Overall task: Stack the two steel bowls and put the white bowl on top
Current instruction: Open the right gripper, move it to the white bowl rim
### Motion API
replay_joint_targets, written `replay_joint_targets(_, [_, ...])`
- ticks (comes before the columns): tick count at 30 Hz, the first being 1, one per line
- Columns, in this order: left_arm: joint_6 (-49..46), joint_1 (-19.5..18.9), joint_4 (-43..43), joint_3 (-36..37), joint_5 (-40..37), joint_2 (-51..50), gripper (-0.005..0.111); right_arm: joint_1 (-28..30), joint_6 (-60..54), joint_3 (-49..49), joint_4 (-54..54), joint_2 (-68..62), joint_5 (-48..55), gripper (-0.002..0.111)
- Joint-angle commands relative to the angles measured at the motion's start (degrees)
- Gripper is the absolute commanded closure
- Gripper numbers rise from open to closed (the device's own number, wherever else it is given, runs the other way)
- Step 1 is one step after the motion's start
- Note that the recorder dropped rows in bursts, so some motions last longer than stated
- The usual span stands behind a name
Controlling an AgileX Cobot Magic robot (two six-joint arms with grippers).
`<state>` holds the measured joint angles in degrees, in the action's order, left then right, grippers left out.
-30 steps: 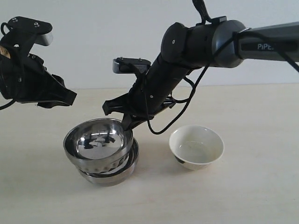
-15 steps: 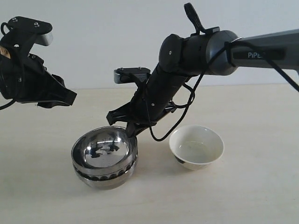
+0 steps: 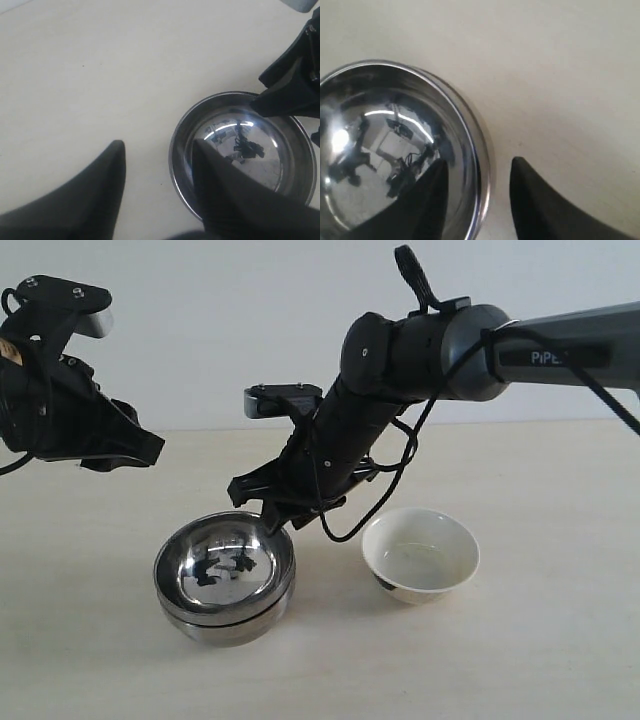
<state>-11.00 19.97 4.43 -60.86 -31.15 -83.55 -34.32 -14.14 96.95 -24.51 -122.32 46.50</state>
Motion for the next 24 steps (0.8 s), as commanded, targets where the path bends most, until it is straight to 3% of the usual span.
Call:
replay_joint_targets(1, [0.95,-0.23,0.65,0.31,-0.33,0.08,0.066,-0.06,1.92,0.13,4.65,1.19,1.00,0.072])
replay_joint_targets(7, [1.24,-0.23,1.19,0.31,-0.72,0.08,0.066,1.36,11.13,0.13,20.49,8.30,3.69,0.072])
replay_joint_targets(11, [1.35,-0.23,1.76,0.31,-0.49,0.08,0.066,10.93,10.86,-1.11,18.39,11.73,13.87,0.072])
replay_joint_targets(16, [2.73,-0.39,1.90,0.31,-1.47,0.08,0.066,15.85,8.03,-9.67,16.12,13.67,6.28,0.072])
replay_joint_targets(24, [6.20,-4.41,2.24,0.31,-6.82,0.08,0.066,19.39,3.18,-18.76,12.61,13.67,-1.69,0.072])
